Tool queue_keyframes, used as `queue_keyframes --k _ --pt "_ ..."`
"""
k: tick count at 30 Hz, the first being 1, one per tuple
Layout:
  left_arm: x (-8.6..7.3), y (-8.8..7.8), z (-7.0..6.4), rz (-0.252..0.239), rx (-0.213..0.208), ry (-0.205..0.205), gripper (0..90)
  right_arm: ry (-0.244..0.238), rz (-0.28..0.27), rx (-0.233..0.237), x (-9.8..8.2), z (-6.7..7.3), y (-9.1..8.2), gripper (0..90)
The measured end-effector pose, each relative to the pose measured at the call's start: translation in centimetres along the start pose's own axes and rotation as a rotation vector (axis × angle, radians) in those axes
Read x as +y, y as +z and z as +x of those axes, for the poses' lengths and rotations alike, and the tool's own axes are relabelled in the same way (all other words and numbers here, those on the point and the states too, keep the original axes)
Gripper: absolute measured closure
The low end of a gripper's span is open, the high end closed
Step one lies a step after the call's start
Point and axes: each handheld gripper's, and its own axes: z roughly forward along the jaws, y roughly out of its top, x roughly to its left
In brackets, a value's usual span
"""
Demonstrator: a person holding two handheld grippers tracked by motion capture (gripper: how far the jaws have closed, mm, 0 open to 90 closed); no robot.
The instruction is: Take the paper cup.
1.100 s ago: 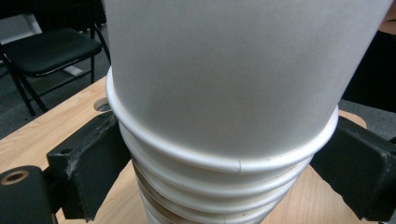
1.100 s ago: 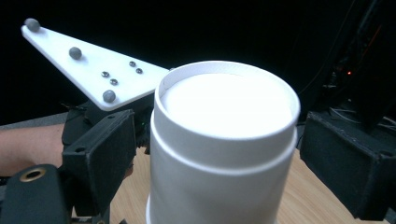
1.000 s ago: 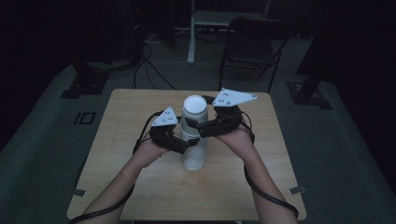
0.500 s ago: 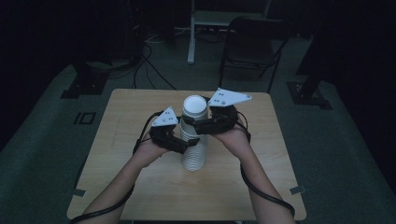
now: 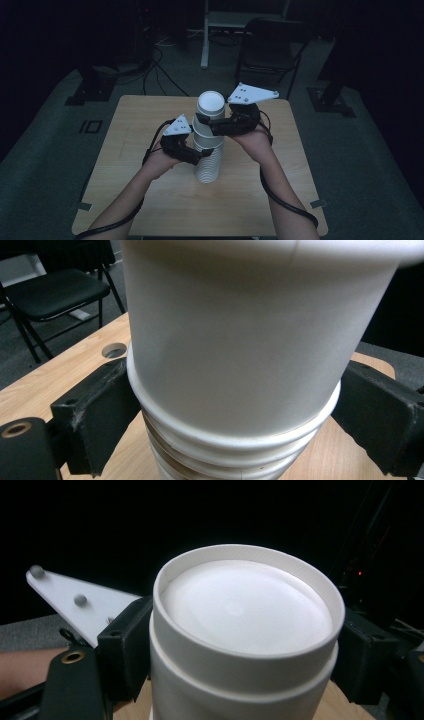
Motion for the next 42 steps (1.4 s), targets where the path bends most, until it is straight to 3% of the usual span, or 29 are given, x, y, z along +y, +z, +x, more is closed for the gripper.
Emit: queue_keyframes --k 13,22,32,42 --pt "0.0 0.0 -0.1 -0.002 -0.002 -0.005 7.6 -0.008 -0.055 0.0 2.6 0.3 -0.9 22.3" --pt "0.0 0.0 0.0 0.002 -0.001 0.001 7.7 -0.008 -0.097 -0.015 3.8 -0.1 -2.9 22.3" --pt "0.0 -0.1 -0.1 0.005 -0.001 0.001 7.7 -0.006 -0.112 -0.059 3.9 -0.7 -5.4 22.6" --pt "-0.1 -0.1 -0.1 0.004 -0.001 0.007 7.7 0.007 -0.122 -0.107 2.7 -1.4 -8.0 22.7"
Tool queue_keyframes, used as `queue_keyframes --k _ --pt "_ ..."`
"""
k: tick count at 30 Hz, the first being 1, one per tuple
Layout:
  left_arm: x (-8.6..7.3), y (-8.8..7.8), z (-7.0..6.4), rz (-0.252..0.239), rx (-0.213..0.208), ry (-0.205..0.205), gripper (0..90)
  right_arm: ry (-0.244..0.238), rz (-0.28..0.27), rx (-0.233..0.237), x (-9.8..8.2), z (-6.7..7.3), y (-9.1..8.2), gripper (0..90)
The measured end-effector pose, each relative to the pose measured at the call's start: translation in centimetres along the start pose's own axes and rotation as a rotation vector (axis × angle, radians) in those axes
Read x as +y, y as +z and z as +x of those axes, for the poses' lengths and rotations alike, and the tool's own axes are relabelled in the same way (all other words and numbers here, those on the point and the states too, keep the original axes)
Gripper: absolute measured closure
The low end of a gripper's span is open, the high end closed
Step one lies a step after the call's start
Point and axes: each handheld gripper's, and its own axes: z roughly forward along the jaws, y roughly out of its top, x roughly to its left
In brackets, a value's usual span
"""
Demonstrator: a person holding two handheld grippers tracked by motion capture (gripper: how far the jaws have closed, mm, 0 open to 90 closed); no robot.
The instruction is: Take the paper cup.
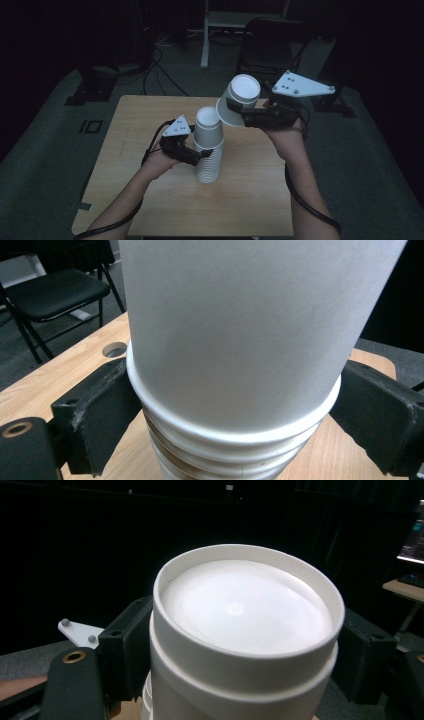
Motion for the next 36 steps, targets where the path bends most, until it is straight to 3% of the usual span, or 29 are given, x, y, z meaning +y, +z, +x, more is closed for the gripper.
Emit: queue_keyframes --k 9,14,27,31,36 --pt "-0.1 -0.1 0.0 -0.002 0.002 0.015 7.6 0.014 0.024 -0.035 -2.1 -0.7 -1.4 22.7" --pt "-0.4 -0.7 0.0 -0.01 0.005 0.019 7.8 0.023 0.037 -0.025 -3.3 -0.8 -1.6 22.7" --pt "-2.1 -2.2 -0.6 -0.029 0.005 0.017 7.8 0.017 0.075 -0.015 -6.7 0.3 -2.0 22.7" --pt "-2.8 -2.5 -1.0 -0.045 -0.018 0.004 7.8 0.028 0.089 -0.008 -8.1 0.5 -2.1 22.7" --pt "-3.6 -2.7 -1.8 -0.04 -0.03 0.017 7.8 0.042 0.103 -0.006 -9.8 0.7 -2.5 22.7"
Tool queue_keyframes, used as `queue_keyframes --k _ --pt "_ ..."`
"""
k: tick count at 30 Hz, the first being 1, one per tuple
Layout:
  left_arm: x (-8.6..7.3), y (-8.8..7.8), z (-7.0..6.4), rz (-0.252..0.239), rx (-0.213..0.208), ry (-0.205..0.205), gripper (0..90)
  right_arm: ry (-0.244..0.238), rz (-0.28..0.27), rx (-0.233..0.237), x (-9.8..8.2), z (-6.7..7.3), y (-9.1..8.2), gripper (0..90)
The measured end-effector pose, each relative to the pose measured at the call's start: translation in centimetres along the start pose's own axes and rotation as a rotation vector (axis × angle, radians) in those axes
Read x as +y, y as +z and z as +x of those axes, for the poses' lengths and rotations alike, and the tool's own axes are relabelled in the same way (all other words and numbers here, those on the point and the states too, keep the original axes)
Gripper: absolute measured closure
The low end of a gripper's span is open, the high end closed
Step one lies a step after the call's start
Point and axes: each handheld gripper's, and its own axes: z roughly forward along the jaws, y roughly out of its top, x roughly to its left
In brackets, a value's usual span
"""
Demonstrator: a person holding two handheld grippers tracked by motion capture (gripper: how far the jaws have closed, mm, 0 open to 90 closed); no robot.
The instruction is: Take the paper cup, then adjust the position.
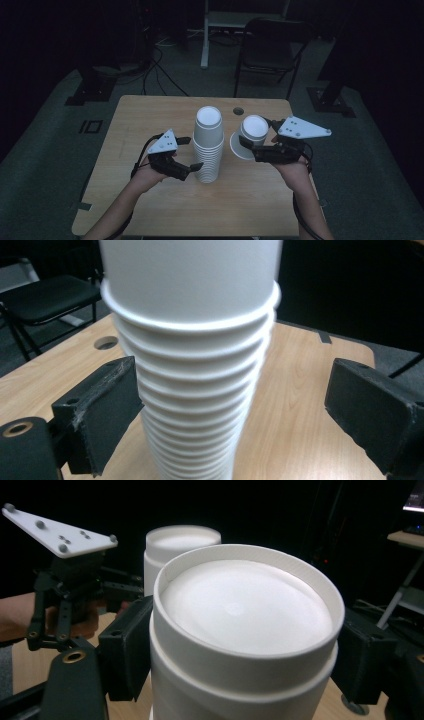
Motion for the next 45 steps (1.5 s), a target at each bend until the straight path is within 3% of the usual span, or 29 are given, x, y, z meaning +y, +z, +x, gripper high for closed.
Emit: queue_keyframes --k 11,21,32,45 --pt "-1.7 -0.1 -1.4 -0.044 -0.064 0.001 7.8 0.023 0.021 0.015 -3.3 0.5 -0.2 22.7" --pt "-2.8 0.4 -2.6 -0.048 -0.103 -0.004 7.8 0.044 0.029 0.021 -4.8 0.9 -0.4 22.7" --pt "-3.4 1.8 -3.9 -0.035 -0.172 -0.011 7.8 0.02 0.03 0.034 -5.0 2.0 -0.7 22.7" --pt "-2.7 3.9 -5.1 -0.035 -0.245 0.001 7.8 -0.001 0.023 0.066 -4.7 3.2 -0.6 22.7"
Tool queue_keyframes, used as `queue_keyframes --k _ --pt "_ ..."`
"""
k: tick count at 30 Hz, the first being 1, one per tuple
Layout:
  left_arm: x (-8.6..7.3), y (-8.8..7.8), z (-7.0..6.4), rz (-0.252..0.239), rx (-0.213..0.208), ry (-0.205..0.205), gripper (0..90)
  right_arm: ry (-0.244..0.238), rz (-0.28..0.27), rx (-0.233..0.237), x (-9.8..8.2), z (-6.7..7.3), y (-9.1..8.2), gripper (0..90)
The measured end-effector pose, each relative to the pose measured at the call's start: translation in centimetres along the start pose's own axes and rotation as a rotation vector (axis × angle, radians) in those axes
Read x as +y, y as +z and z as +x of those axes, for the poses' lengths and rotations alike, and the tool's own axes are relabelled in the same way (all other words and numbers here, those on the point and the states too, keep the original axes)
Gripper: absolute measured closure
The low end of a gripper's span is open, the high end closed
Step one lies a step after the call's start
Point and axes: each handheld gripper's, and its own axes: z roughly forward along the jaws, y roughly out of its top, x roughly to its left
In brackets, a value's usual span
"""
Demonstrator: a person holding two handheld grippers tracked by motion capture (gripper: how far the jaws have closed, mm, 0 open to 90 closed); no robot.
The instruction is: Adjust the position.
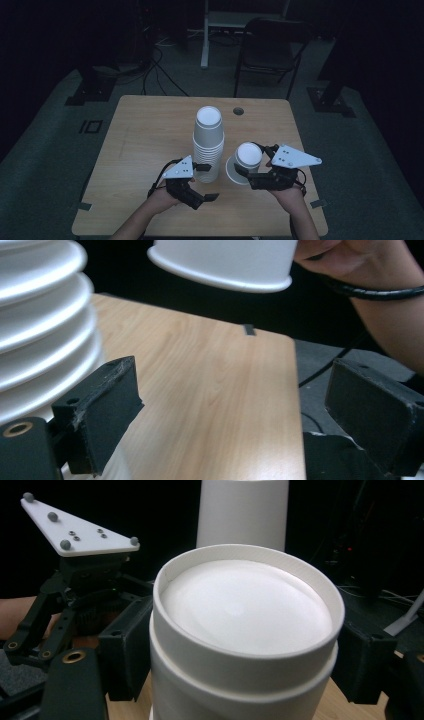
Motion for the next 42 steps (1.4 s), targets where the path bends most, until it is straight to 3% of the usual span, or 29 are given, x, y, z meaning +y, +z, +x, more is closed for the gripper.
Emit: queue_keyframes --k 7,15,20,28,30,35,42 --pt "0.6 1.0 0.1 -0.011 -0.063 -0.022 7.9 -0.009 -0.002 0.025 0.1 0.6 0.4 22.6" --pt "1.4 1.3 0.1 -0.031 -0.07 -0.014 14.7 -0.023 0.002 0.039 0.5 1.1 0.9 22.6" --pt "1.8 1.6 0.2 -0.045 -0.096 -0.014 18.7 -0.034 0.001 0.045 0.6 1.3 0.9 22.6" --pt "2.1 1.5 0.5 -0.078 -0.153 -0.024 34.0 -0.044 -0.003 0.055 0.9 1.6 0.6 22.6" --pt "2.1 1.3 0.7 -0.117 -0.202 -0.068 36.6 -0.046 -0.007 0.058 0.9 1.7 0.5 22.5" --pt "2.1 0.7 1.4 -0.178 -0.25 -0.118 46.7 -0.057 -0.024 0.066 1.3 1.9 0.0 22.5" --pt "2.0 0.7 1.1 -0.157 -0.26 -0.063 61.7 -0.062 -0.027 0.062 1.4 1.8 -0.2 22.5"
